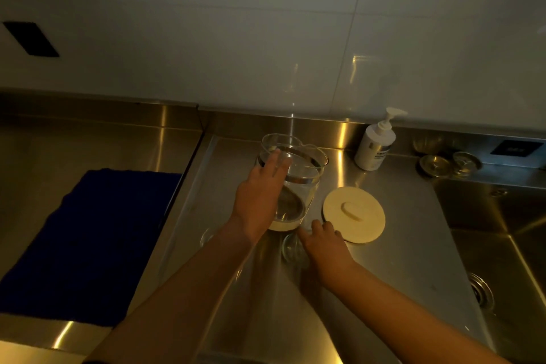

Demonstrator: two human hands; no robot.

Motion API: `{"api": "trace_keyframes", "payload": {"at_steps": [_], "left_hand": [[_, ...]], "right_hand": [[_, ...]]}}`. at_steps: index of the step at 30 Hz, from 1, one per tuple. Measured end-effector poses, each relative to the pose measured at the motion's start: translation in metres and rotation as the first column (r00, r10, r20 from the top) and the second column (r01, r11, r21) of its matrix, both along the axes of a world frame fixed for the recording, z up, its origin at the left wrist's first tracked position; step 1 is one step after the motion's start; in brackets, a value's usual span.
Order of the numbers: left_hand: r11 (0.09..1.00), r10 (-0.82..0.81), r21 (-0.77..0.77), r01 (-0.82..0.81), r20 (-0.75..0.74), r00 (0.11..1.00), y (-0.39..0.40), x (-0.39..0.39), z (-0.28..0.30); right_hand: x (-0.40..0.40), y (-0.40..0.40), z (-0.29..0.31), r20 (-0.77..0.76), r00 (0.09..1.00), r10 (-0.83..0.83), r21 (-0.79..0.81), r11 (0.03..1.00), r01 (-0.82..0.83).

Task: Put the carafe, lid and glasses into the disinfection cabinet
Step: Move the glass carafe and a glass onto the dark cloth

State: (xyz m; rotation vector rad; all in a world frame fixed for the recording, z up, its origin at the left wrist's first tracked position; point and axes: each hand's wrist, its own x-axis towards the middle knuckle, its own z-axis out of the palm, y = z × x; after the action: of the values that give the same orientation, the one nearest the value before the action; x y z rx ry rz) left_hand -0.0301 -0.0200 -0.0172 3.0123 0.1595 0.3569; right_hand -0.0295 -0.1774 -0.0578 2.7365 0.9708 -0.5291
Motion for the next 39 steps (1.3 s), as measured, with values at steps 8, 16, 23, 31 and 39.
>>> {"api": "trace_keyframes", "payload": {"at_steps": [8,16,23,31,39], "left_hand": [[0.995,0.017,-0.101,-0.015,0.024,1.0,0.01,0.008,0.006],[0.991,0.062,-0.127,-0.048,0.112,0.992,0.043,0.005,0.017],[0.984,0.098,-0.166,-0.063,0.213,0.972,0.112,-0.022,0.037],[0.985,0.141,-0.127,-0.116,0.21,0.967,0.262,-0.114,0.041],[0.959,0.253,-0.154,-0.237,0.096,0.963,0.388,-0.195,0.034]], "right_hand": [[0.004,-0.019,0.015,0.118,0.991,0.056,0.1,0.993,-0.068],[-0.001,-0.006,0.056,0.218,0.975,-0.049,0.337,0.941,-0.028],[-0.037,0.064,0.097,0.316,0.949,-0.015,0.441,0.888,-0.133],[-0.116,0.216,0.096,0.298,0.951,0.075,0.505,0.834,-0.224],[-0.195,0.335,0.059,0.176,0.958,0.227,0.446,0.849,-0.283]]}}
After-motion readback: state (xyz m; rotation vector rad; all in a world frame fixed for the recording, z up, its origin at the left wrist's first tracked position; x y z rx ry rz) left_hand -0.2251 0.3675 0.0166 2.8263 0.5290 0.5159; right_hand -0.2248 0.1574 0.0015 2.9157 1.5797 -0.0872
